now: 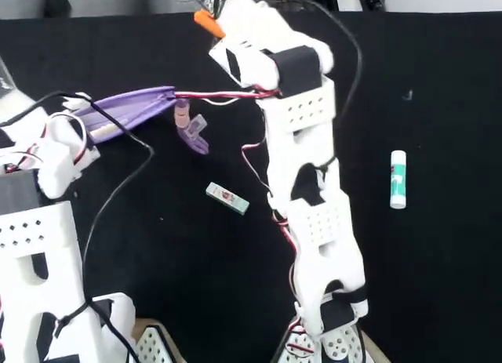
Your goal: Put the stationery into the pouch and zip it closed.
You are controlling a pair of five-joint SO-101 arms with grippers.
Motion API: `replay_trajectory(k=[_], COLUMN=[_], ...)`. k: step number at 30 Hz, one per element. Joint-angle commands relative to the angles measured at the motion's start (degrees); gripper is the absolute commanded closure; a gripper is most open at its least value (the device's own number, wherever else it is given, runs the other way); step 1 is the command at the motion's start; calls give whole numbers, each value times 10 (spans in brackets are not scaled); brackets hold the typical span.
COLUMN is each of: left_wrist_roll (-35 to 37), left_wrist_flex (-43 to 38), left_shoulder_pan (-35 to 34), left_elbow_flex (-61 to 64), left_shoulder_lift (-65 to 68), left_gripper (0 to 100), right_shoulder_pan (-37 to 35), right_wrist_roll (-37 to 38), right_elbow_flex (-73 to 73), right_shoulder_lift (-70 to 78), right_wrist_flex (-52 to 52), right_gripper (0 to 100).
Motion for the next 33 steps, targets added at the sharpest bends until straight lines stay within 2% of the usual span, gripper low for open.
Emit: replay_trajectory(k=[1, 5, 13, 18, 26, 33], left_wrist_roll=[9, 8, 8, 8, 8, 8], left_wrist_flex=[2, 2, -2, -3, -1, -2], left_shoulder_pan=[39, 64, 65, 65, 65, 65], left_elbow_flex=[-39, -36, -20, -17, -17, -16], left_shoulder_lift=[-11, -11, -11, -11, -11, -11], left_gripper=[971, 971, 971, 971, 971, 971], right_shoulder_pan=[3, -7, -63, -60, -62, -74], right_wrist_roll=[-51, -65, -69, -130, -163, -162], right_elbow_flex=[-22, -22, -22, -22, -17, 99], right_shoulder_lift=[-79, -116, -175, -199, -238, -331], right_wrist_flex=[10, 30, 66, 67, 69, 67], right_gripper=[987, 987, 987, 987, 988, 988])
